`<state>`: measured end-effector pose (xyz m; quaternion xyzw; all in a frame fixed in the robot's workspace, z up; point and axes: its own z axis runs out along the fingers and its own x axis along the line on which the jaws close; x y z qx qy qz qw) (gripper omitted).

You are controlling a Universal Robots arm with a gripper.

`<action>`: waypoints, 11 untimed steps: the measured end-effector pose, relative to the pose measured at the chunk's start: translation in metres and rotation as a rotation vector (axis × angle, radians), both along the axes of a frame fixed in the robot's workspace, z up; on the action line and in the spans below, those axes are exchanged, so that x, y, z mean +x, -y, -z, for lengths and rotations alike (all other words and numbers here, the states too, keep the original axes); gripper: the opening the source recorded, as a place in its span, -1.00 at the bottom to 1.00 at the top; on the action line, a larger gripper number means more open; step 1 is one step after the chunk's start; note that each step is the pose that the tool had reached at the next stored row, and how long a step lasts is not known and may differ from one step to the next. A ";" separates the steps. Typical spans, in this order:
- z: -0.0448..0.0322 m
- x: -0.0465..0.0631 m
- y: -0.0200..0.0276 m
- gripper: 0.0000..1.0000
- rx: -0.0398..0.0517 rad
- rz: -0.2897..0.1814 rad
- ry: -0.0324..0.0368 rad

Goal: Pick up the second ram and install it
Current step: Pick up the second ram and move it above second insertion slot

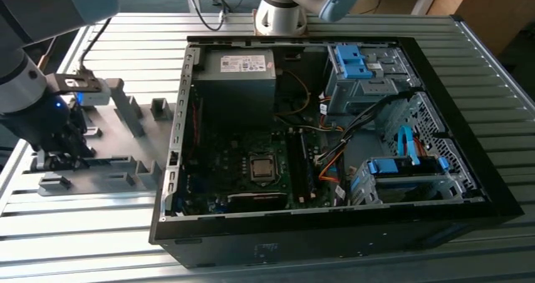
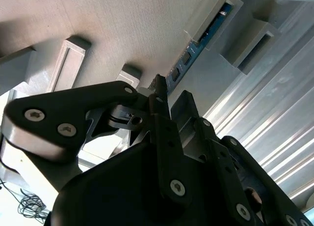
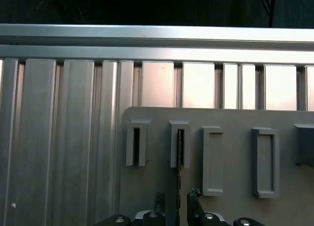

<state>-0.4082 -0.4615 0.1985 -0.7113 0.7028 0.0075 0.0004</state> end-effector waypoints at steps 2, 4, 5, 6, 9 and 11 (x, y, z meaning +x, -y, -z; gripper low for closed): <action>0.0012 0.000 0.0000 -0.37 0.0000 0.000 -0.0001; 0.0025 -0.001 0.0001 -0.37 0.0000 0.002 -0.0001; 0.0031 -0.001 0.0001 -0.37 0.0001 0.004 0.0000; 0.0034 -0.001 0.0001 -0.37 0.0000 0.005 0.0000; 0.0037 -0.001 0.0000 -0.37 0.0000 0.006 -0.0003; 0.0041 -0.001 -0.0003 -0.37 0.0003 0.006 0.0000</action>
